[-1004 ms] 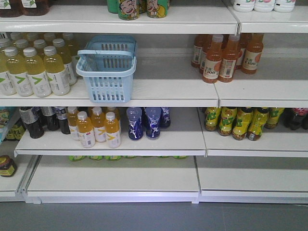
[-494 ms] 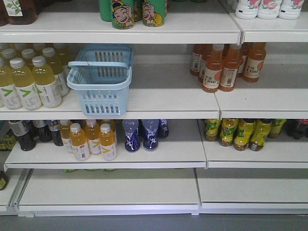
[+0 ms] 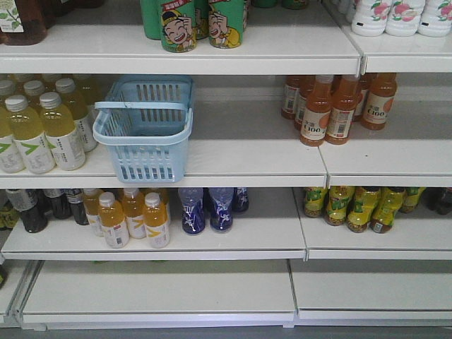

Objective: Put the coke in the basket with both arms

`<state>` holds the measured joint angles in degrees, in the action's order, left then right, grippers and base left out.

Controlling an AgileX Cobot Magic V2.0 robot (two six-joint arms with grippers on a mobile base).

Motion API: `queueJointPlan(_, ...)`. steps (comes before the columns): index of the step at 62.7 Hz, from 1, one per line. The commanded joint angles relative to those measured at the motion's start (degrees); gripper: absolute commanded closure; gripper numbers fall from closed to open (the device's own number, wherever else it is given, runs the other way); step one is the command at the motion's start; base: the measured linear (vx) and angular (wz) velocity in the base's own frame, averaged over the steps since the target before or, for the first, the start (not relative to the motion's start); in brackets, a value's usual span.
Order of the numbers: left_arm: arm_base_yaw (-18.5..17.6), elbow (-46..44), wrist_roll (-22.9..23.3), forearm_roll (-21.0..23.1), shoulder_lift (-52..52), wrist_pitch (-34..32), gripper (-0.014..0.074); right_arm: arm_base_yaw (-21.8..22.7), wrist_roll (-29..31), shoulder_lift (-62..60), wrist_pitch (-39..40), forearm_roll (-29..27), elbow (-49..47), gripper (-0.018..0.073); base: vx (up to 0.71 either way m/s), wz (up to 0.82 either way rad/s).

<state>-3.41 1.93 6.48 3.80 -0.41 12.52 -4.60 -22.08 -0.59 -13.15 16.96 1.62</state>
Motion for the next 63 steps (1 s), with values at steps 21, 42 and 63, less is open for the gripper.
queueJointPlan(21, -0.09, -0.05, 0.55, 0.39, -1.12, -4.56, 0.0603, -0.06, 0.34, -1.03, 3.97, 0.82, 0.59, 0.0564, 0.06, 0.01)
queueJointPlan(42, -0.09, -0.05, 0.55, 0.39, -1.12, -4.56, 0.0603, -0.06, 0.34, -1.03, 3.97, 0.82, 0.59, 0.0564, 0.04, 0.00)
queueJointPlan(63, -0.09, -0.05, 0.55, 0.39, -1.12, -4.56, 0.0603, -0.06, 0.34, -1.03, 4.04, 0.82, 0.59, 0.0564, 0.00, -0.01)
